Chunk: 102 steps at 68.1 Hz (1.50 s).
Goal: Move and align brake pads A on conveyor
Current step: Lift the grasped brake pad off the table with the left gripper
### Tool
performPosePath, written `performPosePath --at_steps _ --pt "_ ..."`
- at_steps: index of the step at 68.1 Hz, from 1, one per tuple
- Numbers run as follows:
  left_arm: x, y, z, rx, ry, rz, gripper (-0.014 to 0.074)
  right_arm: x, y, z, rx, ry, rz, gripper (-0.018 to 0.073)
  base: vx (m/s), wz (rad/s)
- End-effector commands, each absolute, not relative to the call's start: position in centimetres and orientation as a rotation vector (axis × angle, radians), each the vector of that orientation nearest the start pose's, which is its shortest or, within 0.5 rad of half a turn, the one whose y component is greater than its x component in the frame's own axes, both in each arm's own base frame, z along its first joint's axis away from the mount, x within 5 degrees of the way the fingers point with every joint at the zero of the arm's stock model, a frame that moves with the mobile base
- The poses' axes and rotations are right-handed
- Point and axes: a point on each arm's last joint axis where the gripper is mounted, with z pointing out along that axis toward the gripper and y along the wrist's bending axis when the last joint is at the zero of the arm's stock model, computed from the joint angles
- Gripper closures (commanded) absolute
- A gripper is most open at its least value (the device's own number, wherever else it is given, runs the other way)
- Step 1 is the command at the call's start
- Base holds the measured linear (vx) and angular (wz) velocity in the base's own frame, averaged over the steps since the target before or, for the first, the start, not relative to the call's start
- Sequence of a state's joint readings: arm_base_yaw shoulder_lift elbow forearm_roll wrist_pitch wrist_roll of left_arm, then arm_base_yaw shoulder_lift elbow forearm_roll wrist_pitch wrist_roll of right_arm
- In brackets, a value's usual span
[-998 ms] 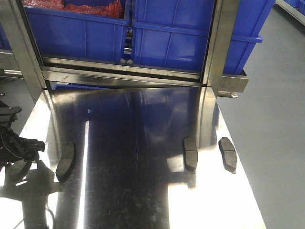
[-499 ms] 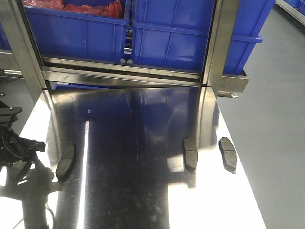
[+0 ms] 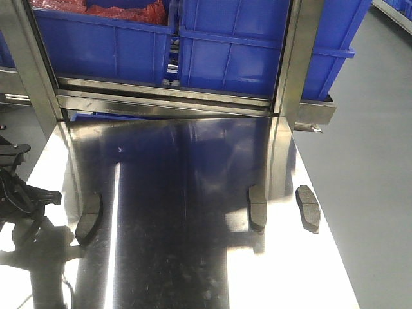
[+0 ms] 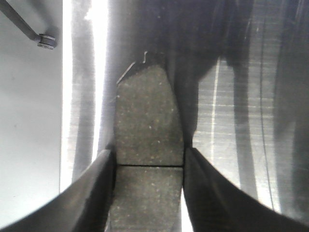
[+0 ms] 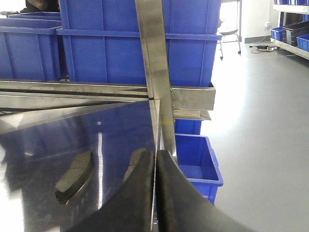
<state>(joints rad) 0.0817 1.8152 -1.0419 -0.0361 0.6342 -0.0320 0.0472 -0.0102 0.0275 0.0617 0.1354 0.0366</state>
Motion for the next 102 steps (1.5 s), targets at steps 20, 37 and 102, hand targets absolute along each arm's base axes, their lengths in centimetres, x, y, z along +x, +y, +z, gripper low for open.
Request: performPosePath --at_steps 20,37,102 --pt "33.6 2.5 19.3 -0.202 2.768 -0.032 0.0525 5.6 0.3 19.3 0.037 1.569 0.106 0.0568 0.0 0.0" --pt "32.7 2.4 22.8 -0.179 2.668 -0.027 0.0524 5.6 0.3 19.3 0.037 1.569 0.106 0.0568 0.0 0.0" --pt "22.4 0.9 33.1 -0.091 2.267 -0.036 0.0524 5.6 0.3 19.3 0.037 1.569 0.106 0.0568 0.0 0.0"
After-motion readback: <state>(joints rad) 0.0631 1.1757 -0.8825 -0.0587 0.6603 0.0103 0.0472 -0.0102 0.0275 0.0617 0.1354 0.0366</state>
